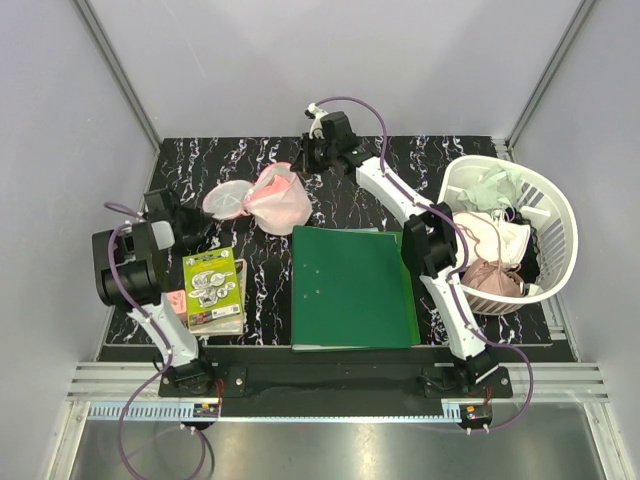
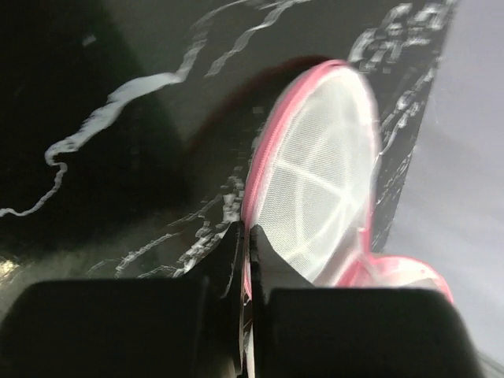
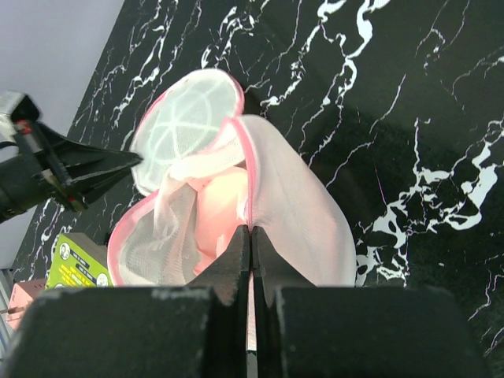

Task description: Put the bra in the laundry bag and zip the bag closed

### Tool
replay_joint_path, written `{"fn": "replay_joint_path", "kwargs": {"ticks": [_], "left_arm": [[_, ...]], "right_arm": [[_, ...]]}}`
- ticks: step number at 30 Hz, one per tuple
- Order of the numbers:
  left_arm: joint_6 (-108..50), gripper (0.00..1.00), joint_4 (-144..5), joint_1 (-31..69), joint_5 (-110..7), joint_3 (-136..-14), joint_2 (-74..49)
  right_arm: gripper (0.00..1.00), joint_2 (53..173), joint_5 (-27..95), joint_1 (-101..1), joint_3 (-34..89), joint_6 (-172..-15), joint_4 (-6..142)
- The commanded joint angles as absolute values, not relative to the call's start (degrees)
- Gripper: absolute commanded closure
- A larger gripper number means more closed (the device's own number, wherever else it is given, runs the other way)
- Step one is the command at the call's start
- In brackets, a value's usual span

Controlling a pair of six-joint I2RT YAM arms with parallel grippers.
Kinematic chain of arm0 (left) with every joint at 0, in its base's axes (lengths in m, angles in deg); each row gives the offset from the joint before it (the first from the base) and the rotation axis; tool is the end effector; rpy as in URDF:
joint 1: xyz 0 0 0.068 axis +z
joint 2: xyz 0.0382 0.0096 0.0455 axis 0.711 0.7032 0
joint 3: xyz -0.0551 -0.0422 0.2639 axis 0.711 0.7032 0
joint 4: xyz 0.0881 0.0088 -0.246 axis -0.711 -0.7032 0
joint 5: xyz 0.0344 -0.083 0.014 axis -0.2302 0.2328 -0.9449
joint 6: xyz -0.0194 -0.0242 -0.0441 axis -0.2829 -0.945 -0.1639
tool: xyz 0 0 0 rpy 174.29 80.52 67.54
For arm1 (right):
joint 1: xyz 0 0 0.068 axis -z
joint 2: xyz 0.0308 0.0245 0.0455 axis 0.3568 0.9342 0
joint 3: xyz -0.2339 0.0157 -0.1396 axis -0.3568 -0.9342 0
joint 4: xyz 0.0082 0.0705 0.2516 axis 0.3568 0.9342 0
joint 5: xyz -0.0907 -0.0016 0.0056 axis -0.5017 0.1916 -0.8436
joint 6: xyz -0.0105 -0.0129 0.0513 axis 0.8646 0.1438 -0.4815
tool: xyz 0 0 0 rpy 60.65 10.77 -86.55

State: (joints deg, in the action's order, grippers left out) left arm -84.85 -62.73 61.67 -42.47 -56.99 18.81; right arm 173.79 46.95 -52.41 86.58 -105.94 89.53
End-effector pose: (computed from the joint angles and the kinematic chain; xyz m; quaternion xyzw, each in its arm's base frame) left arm 0.3588 0.0941 0.1326 -0.5607 0.7175 -0.2932 0.2912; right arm 0.4810 0.3096 0.2538 -0.1799 0.8343 0.3535 0.3829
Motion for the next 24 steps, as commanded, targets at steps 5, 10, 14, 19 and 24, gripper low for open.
{"fn": "replay_joint_path", "kwargs": {"ticks": [5, 10, 14, 19, 24], "left_arm": [[-53.89, 1.0, -63.98, 53.59, -65.65, -61.01, -4.47], [-35.61, 1.0, -63.54, 40.59, -79.79, -60.21, -11.89], [-21.22, 1.0, -63.28, 29.87, -91.23, -61.0, -12.87], [-8.53, 1.0, -63.72, 20.98, -95.64, -63.72, -6.81], [-0.26, 1.0, -61.88, 16.06, -94.7, -63.82, -4.43]], "right_arm": [[1.0, 178.43, 46.59, -52.19, 95.41, -105.81, 87.61], [1.0, 181.25, 47.02, -52.2, 99.62, -106.33, 87.35], [0.98, 182.39, 46.85, -52.2, 100.95, -108.27, 86.91], [0.95, 181.78, 47.9, -51.14, 101.3, -114.15, 86.73], [0.86, 181.16, 51.76, -49.39, 101.04, -119.33, 86.82]]}}
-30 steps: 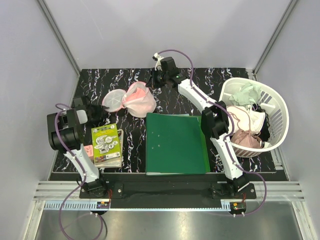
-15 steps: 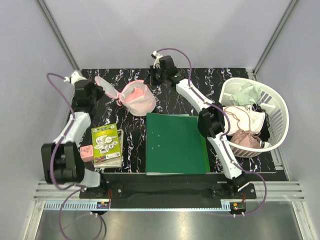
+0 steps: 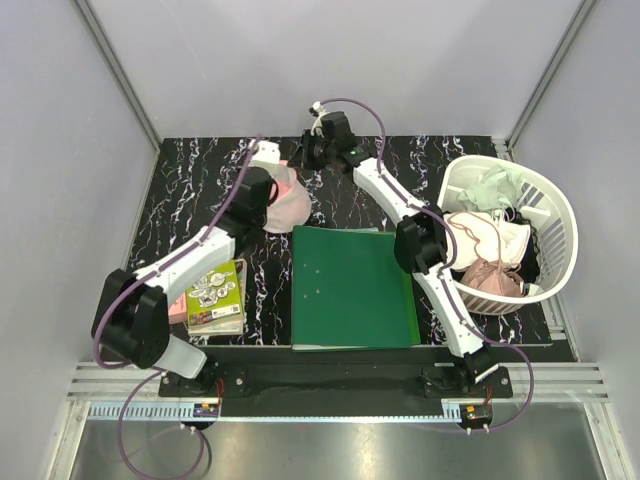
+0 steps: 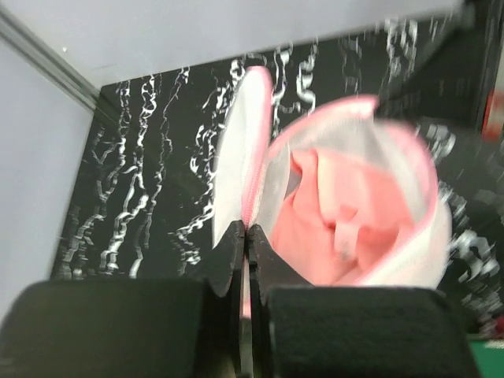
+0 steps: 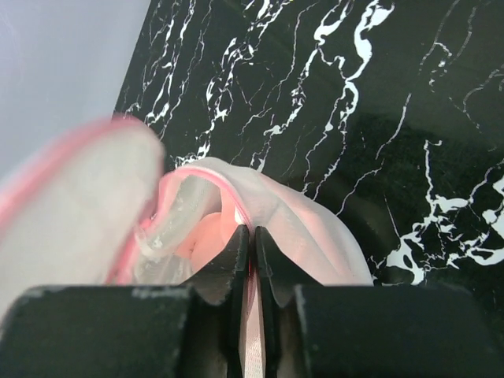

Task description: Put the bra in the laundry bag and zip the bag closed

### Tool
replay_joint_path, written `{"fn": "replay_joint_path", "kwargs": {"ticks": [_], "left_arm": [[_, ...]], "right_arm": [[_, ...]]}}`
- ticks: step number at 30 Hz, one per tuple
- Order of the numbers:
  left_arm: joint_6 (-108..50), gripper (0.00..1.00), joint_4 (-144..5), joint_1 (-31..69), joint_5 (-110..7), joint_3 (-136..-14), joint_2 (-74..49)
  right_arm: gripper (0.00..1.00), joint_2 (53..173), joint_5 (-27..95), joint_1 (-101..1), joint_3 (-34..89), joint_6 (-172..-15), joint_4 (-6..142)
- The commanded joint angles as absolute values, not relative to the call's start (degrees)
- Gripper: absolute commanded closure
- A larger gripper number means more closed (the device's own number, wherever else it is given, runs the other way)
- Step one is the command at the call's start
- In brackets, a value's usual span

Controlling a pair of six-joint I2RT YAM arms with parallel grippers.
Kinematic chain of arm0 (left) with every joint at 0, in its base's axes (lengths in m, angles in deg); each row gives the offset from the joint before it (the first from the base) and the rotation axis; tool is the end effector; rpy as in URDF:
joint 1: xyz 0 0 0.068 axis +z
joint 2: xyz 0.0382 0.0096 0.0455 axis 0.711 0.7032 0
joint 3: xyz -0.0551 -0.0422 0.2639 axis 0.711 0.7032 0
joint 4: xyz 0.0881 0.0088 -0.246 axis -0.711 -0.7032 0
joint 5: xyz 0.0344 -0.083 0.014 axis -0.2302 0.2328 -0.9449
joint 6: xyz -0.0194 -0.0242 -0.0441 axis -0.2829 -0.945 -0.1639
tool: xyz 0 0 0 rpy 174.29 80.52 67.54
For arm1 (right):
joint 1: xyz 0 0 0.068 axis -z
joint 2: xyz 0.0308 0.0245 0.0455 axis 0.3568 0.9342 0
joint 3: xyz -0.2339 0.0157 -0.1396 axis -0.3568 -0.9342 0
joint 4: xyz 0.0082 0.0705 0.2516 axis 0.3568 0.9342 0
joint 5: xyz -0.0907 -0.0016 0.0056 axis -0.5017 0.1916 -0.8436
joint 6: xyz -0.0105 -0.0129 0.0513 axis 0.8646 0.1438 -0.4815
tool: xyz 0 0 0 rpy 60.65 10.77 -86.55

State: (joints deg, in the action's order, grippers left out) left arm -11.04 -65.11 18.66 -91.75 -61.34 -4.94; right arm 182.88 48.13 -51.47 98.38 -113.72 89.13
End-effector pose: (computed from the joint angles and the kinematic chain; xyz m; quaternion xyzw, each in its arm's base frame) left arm 0.3082 -0.1338 0.2955 0.0683 0.7914 0.1196 0.5956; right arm 0.5063 0.3144 0.2361 -0.1250 0.8298 0.3916 0.3773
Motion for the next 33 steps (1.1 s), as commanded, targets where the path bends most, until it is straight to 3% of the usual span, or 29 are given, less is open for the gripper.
{"fn": "replay_joint_path", "kwargs": {"ticks": [1, 7, 10, 11, 12, 13, 17, 21, 24, 26, 33], "left_arm": [[0.19, 1.0, -62.14, 15.52, -93.81, -63.99, -3.99], [1.25, 1.0, -62.84, 13.85, -85.46, -63.82, -3.55], [0.55, 0.77, -66.35, 13.85, -80.99, -65.4, -3.28], [0.46, 0.64, -67.23, 13.85, -79.06, -65.57, -3.98], [0.37, 0.44, -68.02, 14.02, -74.51, -65.58, -4.42], [0.02, 0.33, -69.94, 14.29, -72.03, -66.1, -4.95], [-7.69, 0.11, -76.37, 21.9, -54.9, -68.74, -8.9], [-17.45, 0.05, -78.49, 34.12, -36.82, -72.07, -8.83], [-26.86, 0.03, -77.53, 44.85, -22.24, -75.5, -1.64], [-33.01, 0.02, -78.48, 50.81, -18.94, -79.35, 6.71], [-49.99, 0.01, -55.84, 57.35, -3.72, -80.51, 22.46]], "right_arm": [[0.81, 181.08, 52.47, -48.6, 101.13, -120.04, 86.73], [0.66, 177.66, 54.06, -44.91, 99.02, -123.56, 90.06], [0.59, 174.33, 52.74, -43.41, 98.49, -121.81, 94.37], [0.55, 173.35, 52.48, -42.62, 97.97, -120.94, 95.51], [0.54, 172.38, 51.6, -42.18, 97.35, -118.84, 97.61], [0.53, 170.03, 51.25, -41.83, 96.57, -117.77, 98.41], [0.47, 162.9, 50.89, -41.47, 85.7, -113.11, 98.95], [0.44, 157.97, 55.45, -42.34, 75.93, -111.61, 95.46], [0.41, 154.28, 58.79, -43.92, 67.83, -111.09, 88.61], [0.35, 153.48, 60.46, -46.21, 64.5, -111.26, 86.13], [0.12, 154.53, 64.43, -52.36, 54.56, -120.92, 68.31]]}}
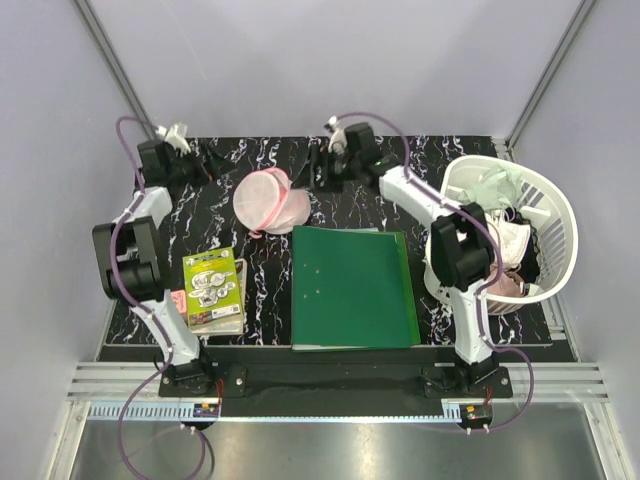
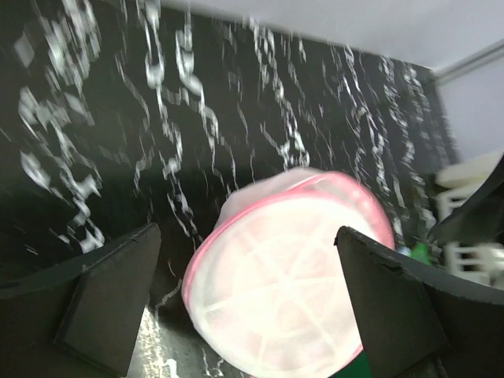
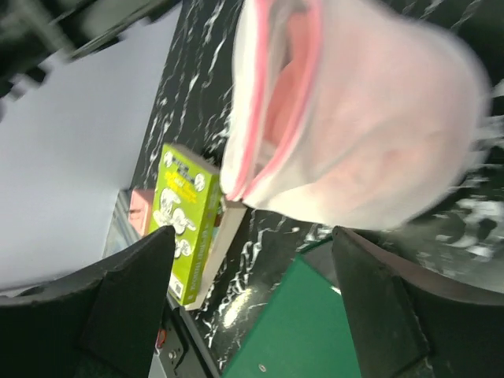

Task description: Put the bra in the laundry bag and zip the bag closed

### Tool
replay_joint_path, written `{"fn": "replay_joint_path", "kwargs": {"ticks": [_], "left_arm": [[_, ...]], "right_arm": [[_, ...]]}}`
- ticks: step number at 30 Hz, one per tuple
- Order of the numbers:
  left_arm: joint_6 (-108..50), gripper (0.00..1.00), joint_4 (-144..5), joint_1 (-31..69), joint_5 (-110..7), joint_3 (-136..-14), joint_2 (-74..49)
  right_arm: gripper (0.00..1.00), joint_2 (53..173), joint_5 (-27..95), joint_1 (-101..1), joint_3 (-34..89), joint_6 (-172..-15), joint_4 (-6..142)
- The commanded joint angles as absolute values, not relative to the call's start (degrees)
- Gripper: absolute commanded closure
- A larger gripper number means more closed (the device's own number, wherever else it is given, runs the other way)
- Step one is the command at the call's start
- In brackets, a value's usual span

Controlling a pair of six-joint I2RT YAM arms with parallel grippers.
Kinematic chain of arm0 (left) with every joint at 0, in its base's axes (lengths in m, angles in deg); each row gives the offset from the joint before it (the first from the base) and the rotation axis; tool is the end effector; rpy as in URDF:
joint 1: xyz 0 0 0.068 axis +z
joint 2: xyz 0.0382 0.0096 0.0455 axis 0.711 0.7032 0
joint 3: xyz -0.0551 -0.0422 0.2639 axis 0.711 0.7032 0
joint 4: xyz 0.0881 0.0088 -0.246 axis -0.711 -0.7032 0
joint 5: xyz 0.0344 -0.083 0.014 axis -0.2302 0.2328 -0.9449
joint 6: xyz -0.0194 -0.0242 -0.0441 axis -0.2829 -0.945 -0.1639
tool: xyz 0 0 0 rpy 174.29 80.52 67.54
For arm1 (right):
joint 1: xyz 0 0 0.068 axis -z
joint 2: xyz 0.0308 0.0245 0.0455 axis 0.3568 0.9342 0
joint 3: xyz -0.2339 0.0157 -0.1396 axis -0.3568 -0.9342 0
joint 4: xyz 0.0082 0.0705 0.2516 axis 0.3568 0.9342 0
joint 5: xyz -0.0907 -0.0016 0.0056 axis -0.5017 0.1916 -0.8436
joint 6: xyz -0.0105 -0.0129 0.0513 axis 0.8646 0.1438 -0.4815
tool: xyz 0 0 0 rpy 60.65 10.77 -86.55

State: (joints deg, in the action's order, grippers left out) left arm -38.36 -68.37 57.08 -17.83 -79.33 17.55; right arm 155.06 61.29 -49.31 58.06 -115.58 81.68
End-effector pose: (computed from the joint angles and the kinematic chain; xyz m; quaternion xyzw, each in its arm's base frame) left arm 0.4208 0.0632 0.2569 -0.0373 0.8120 -0.3422 0.4713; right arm 0.4341 0.2580 0.2679 -0.1433 0.8315 0.4548 0.2850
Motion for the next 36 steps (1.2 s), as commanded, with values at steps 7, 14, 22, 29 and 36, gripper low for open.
{"fn": "replay_joint_path", "kwargs": {"ticks": [7, 14, 22, 29, 36], "left_arm": [[-45.61, 0.01, -57.3, 56.13, -2.66, -87.62, 29.05], [-43.41, 0.08, -62.04, 52.26, -3.27, -92.37, 35.21], [-41.12, 0.12, -66.01, 51.29, -4.95, -91.68, 35.83], [-34.8, 0.01, -73.65, 51.64, -8.19, -88.7, 27.5], [-28.46, 0.01, -79.45, 51.91, -10.4, -81.41, 19.4]], "right_arm": [[0.12, 155.15, 57.23, -55.8, 47.52, -128.13, 58.26], [0.25, 158.48, 51.78, -56.85, 50.32, -129.72, 59.31], [0.46, 163.32, 50.89, -56.85, 57.08, -125.78, 63.0], [0.98, 165.86, 60.89, -54.57, 64.29, -113.74, 69.49], [1.0, 171.93, 89.86, -46.93, 77.19, -109.15, 74.51]]}}
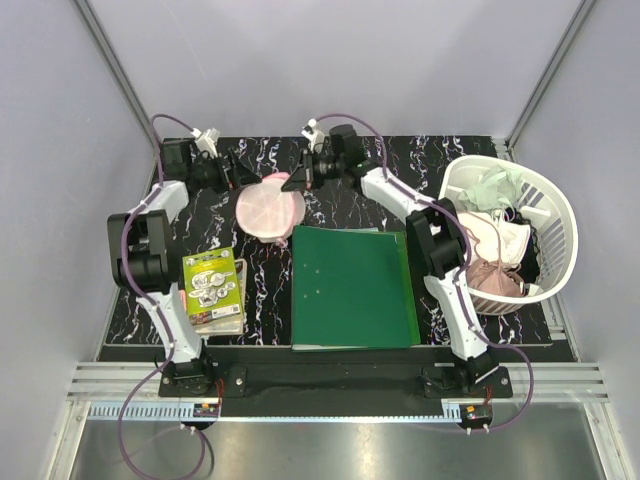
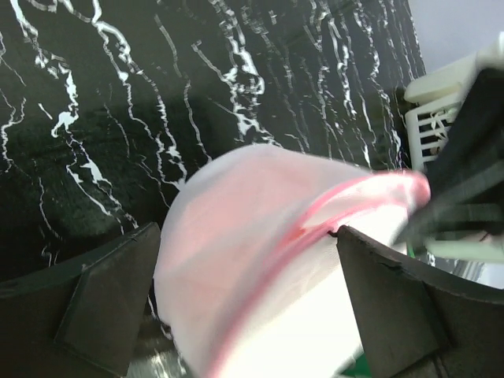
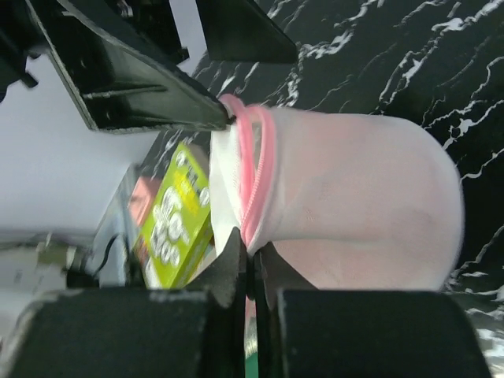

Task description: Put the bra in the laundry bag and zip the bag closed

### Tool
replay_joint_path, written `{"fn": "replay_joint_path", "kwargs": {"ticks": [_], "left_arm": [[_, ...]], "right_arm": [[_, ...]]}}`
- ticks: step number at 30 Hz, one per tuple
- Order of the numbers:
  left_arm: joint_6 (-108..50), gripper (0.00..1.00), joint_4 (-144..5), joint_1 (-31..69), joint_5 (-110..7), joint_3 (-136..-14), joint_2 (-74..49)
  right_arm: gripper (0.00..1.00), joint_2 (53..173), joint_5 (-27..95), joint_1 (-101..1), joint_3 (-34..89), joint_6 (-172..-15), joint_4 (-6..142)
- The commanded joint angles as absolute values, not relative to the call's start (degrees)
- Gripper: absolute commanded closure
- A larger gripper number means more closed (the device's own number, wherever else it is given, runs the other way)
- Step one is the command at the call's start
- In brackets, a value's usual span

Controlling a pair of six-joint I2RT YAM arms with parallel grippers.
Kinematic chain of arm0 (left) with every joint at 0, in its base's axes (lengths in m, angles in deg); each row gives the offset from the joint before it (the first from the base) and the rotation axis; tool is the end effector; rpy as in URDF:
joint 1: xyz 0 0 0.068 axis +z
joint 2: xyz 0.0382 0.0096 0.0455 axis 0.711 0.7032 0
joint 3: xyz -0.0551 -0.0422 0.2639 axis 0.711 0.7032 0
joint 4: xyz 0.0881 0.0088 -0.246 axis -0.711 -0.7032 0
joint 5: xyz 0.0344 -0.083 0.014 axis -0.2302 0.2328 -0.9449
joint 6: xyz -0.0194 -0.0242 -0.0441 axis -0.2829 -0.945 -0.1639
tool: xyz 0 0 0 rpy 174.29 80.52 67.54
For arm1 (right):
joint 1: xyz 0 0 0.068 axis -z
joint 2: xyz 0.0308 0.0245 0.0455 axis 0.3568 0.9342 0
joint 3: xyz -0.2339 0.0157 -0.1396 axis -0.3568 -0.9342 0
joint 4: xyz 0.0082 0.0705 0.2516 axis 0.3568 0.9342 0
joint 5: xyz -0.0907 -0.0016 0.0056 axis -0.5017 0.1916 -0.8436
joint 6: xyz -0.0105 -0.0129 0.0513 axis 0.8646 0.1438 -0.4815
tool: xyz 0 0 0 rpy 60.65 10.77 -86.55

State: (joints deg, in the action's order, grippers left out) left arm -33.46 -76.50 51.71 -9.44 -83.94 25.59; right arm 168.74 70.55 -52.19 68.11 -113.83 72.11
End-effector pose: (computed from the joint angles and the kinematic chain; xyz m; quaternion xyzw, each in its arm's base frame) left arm 0.4420 0.0219 0.2151 0.0300 0.8316 -0.4141 0.3689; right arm 0.4598 0.3085 0.2225 -0.2292 0.7746 0.5202 0.2772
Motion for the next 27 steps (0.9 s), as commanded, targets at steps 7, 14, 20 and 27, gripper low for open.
{"fn": "replay_joint_path", "kwargs": {"ticks": [7, 14, 20, 27], "left_arm": [[-32.32, 0.01, -76.3, 51.2, -1.43, -76.13, 17.9], [-33.29, 0.01, -76.29, 51.11, -3.89, -77.17, 19.91], [-29.88, 0.01, -77.95, 51.29, -4.24, -80.24, 24.22], [-21.69, 0.01, -84.91, 51.55, 4.5, -87.1, 29.67]], "right_arm": [[1.0, 182.55, 99.93, -46.04, 91.45, -113.36, 77.42], [1.0, 186.35, 103.8, -46.04, 98.57, -115.92, 77.33], [1.0, 185.82, 105.38, -46.22, 97.7, -116.36, 76.98], [1.0, 185.03, 106.52, -46.31, 96.82, -117.23, 76.1]]}}
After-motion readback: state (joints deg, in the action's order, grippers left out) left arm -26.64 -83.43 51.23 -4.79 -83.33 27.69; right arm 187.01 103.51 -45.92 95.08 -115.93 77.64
